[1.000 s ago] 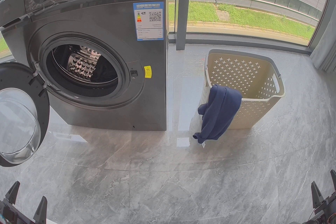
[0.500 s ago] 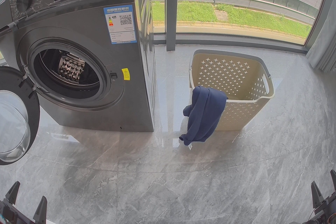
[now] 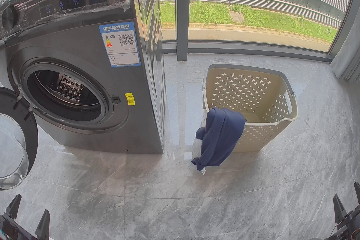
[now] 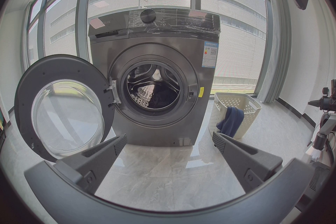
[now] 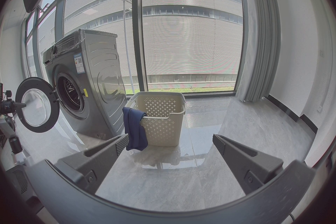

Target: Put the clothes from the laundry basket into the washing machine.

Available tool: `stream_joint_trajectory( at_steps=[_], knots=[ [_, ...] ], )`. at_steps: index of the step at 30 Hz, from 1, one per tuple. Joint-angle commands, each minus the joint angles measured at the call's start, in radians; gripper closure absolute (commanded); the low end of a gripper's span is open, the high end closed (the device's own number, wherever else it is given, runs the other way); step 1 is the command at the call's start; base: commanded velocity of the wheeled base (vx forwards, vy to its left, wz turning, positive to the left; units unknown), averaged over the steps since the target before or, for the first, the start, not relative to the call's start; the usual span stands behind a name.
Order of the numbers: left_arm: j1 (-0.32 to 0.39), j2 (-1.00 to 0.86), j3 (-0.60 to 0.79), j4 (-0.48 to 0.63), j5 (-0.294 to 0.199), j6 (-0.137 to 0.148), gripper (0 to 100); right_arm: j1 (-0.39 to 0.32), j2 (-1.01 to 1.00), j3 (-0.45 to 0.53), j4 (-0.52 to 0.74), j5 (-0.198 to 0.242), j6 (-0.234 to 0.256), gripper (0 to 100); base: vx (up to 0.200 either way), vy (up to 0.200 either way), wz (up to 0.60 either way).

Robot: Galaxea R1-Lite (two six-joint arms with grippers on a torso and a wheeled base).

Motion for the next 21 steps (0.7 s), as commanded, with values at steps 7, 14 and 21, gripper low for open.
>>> stream_joint_trajectory(
  at_steps=[7, 14, 21],
  knots=[
    [0.000, -0.007, 0.016, 0.000, 0.000, 0.000, 0, 0.000, -0.013, 0.016, 0.000, 0.000, 0.000, 0, 0.000, -0.143, 0.00],
    [0.000, -0.007, 0.016, 0.000, 0.000, -0.002, 0, 0.002, -0.013, 0.016, 0.000, 0.000, 0.001, 0, 0.000, -0.200, 0.00],
    [0.000, -0.007, 0.016, 0.000, 0.000, 0.000, 0, 0.000, -0.013, 0.016, 0.001, -0.001, 0.009, 0, 0.000, -0.086, 0.00]
  ],
)
